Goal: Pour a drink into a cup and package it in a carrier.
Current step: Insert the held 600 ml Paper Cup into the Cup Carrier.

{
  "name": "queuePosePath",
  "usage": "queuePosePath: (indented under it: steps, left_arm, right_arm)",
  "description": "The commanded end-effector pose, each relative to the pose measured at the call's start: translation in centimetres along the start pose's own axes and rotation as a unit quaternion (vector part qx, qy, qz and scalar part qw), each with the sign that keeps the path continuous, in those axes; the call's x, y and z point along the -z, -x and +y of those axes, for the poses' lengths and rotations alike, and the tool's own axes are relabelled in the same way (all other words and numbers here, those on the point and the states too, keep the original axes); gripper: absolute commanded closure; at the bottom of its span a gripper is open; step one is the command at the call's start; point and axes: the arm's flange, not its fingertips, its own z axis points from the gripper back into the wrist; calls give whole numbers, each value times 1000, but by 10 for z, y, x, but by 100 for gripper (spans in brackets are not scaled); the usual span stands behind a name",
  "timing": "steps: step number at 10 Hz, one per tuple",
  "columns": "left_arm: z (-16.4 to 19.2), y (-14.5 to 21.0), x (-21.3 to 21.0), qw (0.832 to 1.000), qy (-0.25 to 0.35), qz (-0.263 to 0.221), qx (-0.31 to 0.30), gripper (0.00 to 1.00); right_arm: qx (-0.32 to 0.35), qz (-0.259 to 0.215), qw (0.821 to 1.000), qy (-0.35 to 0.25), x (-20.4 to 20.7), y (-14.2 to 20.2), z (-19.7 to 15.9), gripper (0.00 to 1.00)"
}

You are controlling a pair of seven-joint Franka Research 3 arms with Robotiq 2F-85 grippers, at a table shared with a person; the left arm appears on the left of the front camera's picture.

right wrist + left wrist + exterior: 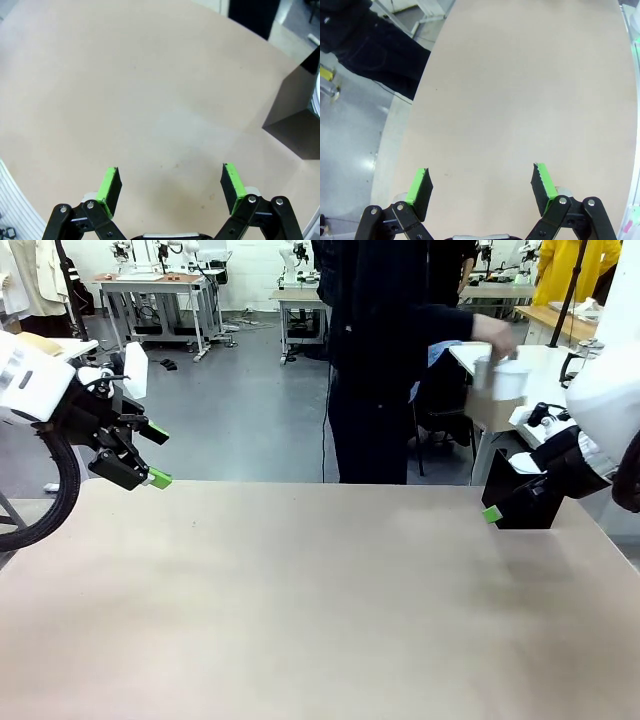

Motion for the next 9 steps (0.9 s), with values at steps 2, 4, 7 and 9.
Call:
queuePosePath:
  steps: [2,4,7,9]
  left_arm:
    - [-1,-1,0,1000,2,-8,-9,0]
    - [-1,-1,0,1000,2,-8,-9,0]
    - [-1,-1,0,1000,2,-8,-9,0]
    - [-1,-1,0,1000,2,-8,-9,0]
  right_arm:
    - [0,0,1000,1,0,-1,1,0]
    - [0,0,1000,1,0,-1,1,0]
    - [0,0,1000,1,0,-1,1,0]
    - [0,0,1000,1,0,-1,1,0]
